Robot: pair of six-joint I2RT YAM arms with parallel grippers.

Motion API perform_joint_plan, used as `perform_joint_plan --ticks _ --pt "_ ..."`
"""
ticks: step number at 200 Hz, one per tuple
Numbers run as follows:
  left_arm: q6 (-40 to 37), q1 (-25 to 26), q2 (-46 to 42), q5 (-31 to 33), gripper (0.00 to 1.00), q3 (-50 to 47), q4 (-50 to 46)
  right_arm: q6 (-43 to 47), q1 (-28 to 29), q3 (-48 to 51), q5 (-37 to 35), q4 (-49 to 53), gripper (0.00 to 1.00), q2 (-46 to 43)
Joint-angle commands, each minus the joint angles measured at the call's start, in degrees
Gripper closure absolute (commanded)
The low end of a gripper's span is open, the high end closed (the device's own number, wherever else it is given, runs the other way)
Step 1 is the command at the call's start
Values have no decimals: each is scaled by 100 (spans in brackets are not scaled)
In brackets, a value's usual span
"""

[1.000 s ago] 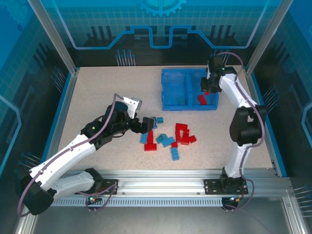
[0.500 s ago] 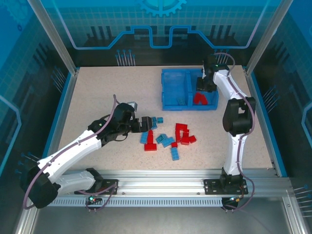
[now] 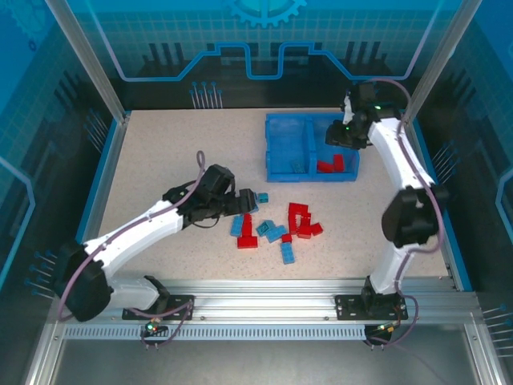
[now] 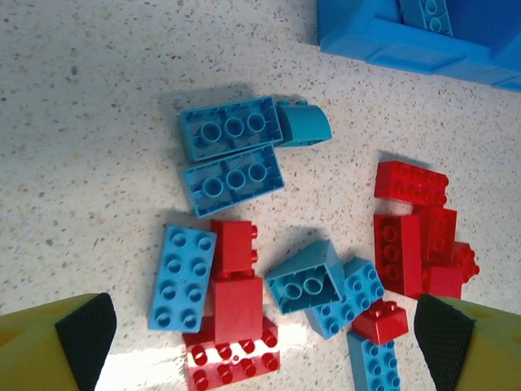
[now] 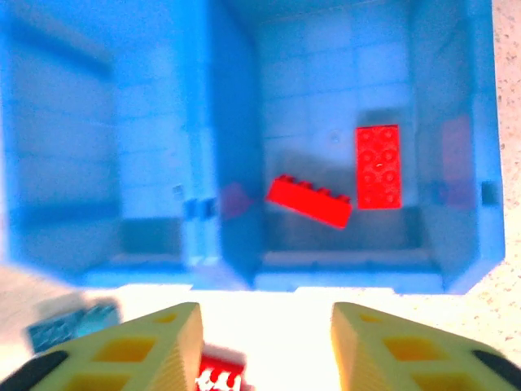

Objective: Sort the legos into containers by color

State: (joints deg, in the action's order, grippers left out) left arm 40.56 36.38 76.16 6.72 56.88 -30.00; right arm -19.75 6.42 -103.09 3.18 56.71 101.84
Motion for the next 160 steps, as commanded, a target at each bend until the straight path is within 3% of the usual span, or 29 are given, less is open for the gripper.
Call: perform_joint_plan --ticks 1,64,88,160 --pt "40 23 473 10 2 441 -162 -116 155 703 787 145 46 -984" --pt "293 32 2049 52 4 1645 -528 -822 791 2353 842 243 40 -2717" --pt "663 -179 2387 351 7 1708 -844 -857 792 2494 733 352 34 -2877" --pt "457 -600 3211 -334 4 2142 -683 -656 793 2288 572 622 27 -2897"
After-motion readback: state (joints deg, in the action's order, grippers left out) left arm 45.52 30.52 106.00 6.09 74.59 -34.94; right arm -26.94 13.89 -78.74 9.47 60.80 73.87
